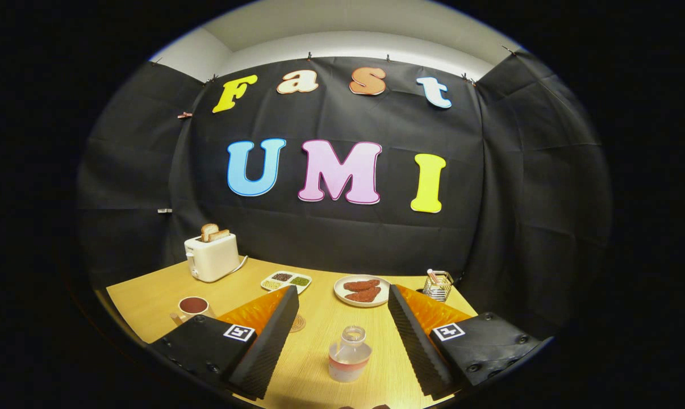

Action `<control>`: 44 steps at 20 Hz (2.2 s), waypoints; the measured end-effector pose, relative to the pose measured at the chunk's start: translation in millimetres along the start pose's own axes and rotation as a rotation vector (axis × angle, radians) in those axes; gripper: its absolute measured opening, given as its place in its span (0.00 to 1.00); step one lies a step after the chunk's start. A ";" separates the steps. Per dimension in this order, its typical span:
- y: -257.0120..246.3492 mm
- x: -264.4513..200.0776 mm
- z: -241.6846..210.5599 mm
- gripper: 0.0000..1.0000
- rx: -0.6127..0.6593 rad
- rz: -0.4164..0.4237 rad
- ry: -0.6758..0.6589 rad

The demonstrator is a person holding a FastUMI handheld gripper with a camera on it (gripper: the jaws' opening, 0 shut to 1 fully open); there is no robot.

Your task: Take the bottle from table, then pour the juice into the cup, finally place the bottle on the coaster

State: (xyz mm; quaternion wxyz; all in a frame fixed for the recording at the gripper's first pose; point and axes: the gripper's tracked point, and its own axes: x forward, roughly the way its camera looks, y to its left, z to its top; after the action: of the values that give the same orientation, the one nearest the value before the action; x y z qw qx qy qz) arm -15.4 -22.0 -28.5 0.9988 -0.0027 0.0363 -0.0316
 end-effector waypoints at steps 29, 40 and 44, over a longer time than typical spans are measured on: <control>-7.6 55.8 -123.1 0.97 0.004 -0.007 0.145; -10.8 72.5 -151.2 0.96 0.044 -0.004 0.184; -4.7 74.8 -152.1 0.79 0.041 0.040 0.184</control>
State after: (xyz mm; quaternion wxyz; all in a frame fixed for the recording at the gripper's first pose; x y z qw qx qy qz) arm 47.7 -31.9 -185.6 0.9915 0.0216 0.1273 -0.0124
